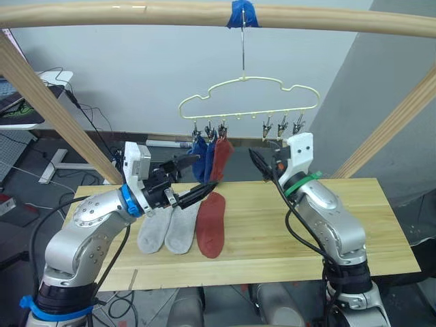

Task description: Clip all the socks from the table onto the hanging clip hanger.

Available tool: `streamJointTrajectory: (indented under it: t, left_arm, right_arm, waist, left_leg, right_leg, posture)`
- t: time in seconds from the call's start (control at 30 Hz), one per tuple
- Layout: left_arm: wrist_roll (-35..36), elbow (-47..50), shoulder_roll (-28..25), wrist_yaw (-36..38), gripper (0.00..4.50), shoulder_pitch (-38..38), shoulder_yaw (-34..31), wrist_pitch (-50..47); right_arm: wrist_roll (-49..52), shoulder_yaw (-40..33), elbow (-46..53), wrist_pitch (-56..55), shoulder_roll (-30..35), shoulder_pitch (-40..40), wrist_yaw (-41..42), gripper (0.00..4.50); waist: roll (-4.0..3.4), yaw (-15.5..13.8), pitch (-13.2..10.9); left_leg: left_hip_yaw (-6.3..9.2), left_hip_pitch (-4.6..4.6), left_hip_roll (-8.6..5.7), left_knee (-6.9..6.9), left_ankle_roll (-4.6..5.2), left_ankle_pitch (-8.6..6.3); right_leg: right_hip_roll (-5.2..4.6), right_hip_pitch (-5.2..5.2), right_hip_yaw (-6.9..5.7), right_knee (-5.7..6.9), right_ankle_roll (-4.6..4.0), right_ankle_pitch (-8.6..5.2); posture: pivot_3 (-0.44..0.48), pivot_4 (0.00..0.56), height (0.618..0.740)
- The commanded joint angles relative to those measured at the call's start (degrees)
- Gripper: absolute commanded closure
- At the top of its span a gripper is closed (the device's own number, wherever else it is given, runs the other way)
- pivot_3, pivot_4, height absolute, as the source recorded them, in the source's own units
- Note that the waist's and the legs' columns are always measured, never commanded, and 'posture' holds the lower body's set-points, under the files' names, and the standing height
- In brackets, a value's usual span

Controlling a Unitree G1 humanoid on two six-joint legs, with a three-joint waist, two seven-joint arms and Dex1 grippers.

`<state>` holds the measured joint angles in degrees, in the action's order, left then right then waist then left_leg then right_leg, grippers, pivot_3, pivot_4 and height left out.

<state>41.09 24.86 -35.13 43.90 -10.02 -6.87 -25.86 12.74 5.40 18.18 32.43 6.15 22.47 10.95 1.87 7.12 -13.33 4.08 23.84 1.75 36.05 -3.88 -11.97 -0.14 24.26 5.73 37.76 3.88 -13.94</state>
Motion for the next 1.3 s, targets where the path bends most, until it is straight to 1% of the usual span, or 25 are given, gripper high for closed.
streamJointTrajectory:
  t: [0.03, 0.17, 0.37, 0.47, 0.83, 1.3]
  left_arm:
    - [0.2, 2.4, 0.7, 0.1, 0.0, 0.0, -0.6, 1.1]
    - [-0.7, 3.1, 0.1, 1.6, 0.0, 0.4, 0.0, 1.6]
    - [-0.7, 2.4, 1.3, 0.1, 0.0, -1.3, -0.5, 1.2]
    - [-0.6, 2.4, 1.8, -0.6, 0.0, -2.3, -0.7, 0.9]
    - [-0.6, 3.4, 1.9, -0.7, 0.0, -1.9, -0.2, 0.9]
    - [0.6, 3.8, 3.2, -0.3, 0.0, -2.8, -0.8, 1.3]
  right_arm:
    - [-1.9, -1.0, -2.4, -3.5, -0.8, 2.0, -1.7, 1.34]
    - [-3.5, -1.8, -5.5, -5.6, -0.6, 3.1, -2.6, 1.34]
    - [-4.1, -3.1, -8.8, -7.3, -1.5, 5.3, -3.7, 1.34]
    - [-4.1, -2.9, -9.2, -8.1, -2.2, 6.2, -3.5, 1.34]
    - [-4.3, -2.2, -9.1, -9.0, -3.9, 7.2, -2.6, 1.34]
    - [-4.3, -3.1, -12.3, -10.6, -5.5, 9.4, -2.6, 1.34]
  waist:
    - [0.0, -0.1, 0.0]
    - [0.0, -0.3, 0.0]
    - [0.0, -0.4, 0.0]
    - [0.0, -0.5, 0.0]
    - [-0.01, -0.6, 0.0]
    - [-0.01, -0.6, 0.0]
  left_leg:
    - [0.0, 0.0, 0.0, 0.01, 0.0, 0.0]
    - [0.01, -0.01, 0.0, -0.02, 0.0, 0.0]
    - [0.01, -0.01, 0.0, -0.01, 0.0, 0.0]
    - [0.02, -0.02, 0.01, -0.01, 0.01, 0.0]
    - [0.02, -0.03, 0.01, -0.01, 0.01, 0.0]
    - [0.05, -0.03, 0.01, 0.01, 0.01, 0.01]
  right_leg:
    - [0.0, -0.01, 0.0, 0.0, 0.01, 0.0]
    - [0.01, 0.01, -0.02, 0.03, -0.01, 0.0]
    - [0.01, 0.01, -0.03, 0.08, -0.02, 0.01]
    - [0.02, 0.02, -0.03, 0.12, -0.01, 0.01]
    - [0.02, 0.01, -0.03, 0.14, -0.08, 0.05]
    - [0.02, 0.01, -0.05, 0.18, -0.24, 0.14]
  posture:
    - [-0.099, 0.19, 0.74]
    - [-0.097, 0.19, 0.74]
    - [-0.083, 0.183, 0.74]
    - [-0.08, 0.182, 0.74]
    - [-0.074, 0.176, 0.74]
    - [-0.07, 0.182, 0.74]
